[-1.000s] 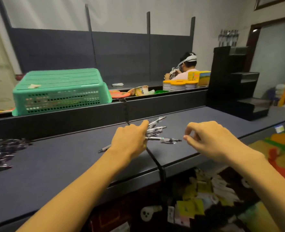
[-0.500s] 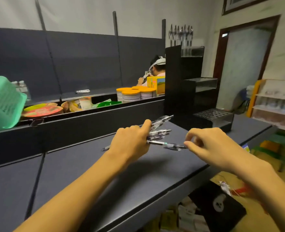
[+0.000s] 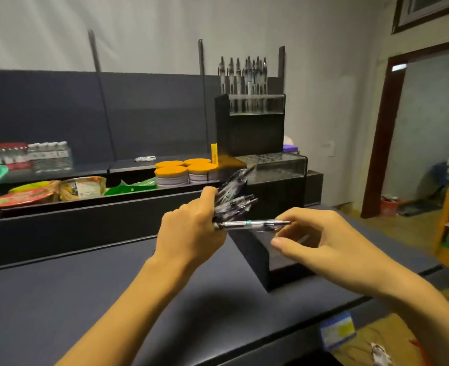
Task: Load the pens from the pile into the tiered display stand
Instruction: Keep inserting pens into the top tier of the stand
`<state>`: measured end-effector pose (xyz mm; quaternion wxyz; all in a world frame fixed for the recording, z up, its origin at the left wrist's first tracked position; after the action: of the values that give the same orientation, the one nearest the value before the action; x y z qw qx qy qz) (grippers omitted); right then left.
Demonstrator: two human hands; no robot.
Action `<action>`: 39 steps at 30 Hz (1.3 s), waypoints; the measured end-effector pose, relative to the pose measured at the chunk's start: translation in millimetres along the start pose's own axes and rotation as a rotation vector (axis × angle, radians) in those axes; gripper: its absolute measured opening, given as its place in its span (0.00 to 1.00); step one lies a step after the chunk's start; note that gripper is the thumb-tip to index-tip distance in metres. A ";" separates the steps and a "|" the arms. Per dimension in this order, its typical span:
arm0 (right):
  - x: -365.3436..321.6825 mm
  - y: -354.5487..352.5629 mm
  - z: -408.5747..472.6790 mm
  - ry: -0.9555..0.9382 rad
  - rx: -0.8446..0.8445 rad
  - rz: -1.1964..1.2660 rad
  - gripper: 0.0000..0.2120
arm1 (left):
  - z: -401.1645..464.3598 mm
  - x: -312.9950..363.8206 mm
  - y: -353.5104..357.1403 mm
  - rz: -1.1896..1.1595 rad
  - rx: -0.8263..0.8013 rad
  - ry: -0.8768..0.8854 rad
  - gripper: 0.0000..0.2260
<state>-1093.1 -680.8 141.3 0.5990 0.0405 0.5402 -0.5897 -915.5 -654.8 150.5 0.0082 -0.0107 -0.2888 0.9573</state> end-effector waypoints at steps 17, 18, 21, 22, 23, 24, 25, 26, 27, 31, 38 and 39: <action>27.2 -50.9 60.3 -0.076 0.125 0.855 0.13 | 76.8 74.3 -9.7 0.176 0.100 -0.029 0.14; 27.5 -52.6 64.9 -0.084 0.136 0.858 0.14 | 80.7 73.6 -8.8 0.191 0.113 -0.025 0.14; 25.3 -56.8 77.7 -0.117 0.165 0.828 0.12 | 91.1 68.7 -5.3 0.222 0.130 -0.034 0.13; 25.8 -58.2 83.1 -0.123 0.182 0.817 0.10 | 95.0 67.0 -3.1 0.227 0.121 -0.033 0.13; 28.3 -59.6 88.6 -0.117 0.209 0.813 0.09 | 98.7 65.9 -0.1 0.229 0.104 -0.030 0.13; 32.9 -61.4 94.2 -0.100 0.243 0.821 0.08 | 102.5 65.0 3.4 0.229 0.085 -0.027 0.14; 38.2 -63.0 99.9 -0.074 0.274 0.842 0.09 | 106.4 64.3 7.1 0.231 0.072 -0.023 0.14; 43.2 -65.0 105.8 -0.053 0.298 0.859 0.10 | 110.6 64.4 10.6 0.235 0.063 -0.020 0.15; 47.0 -66.8 111.3 -0.037 0.312 0.866 0.11 | 114.8 64.4 14.6 0.243 0.049 -0.022 0.15; 59.1 -80.6 136.5 -0.021 0.351 0.877 0.13 | 128.8 56.9 30.6 0.247 -0.001 -0.088 0.13; 71.3 -121.6 187.5 -0.061 0.388 0.912 0.14 | 152.3 45.6 41.4 0.221 0.064 -0.114 0.14; 69.7 -128.9 193.1 -0.089 0.413 0.900 0.14 | 155.6 46.4 42.9 0.213 0.072 -0.101 0.14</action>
<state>-1093.5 -898.2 248.5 0.7962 0.3620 0.3150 -0.3686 -966.2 -775.6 255.6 -0.1076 0.0072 -0.2515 0.9618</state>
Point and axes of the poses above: each hand's wrist, its own z-axis towards the middle knuckle, its own y-axis out of the palm, x = y × z, the point moved 8 cm from there along z, towards the middle knuckle, and after that the axes turned 5 degrees about z, right-handed, at the moved point
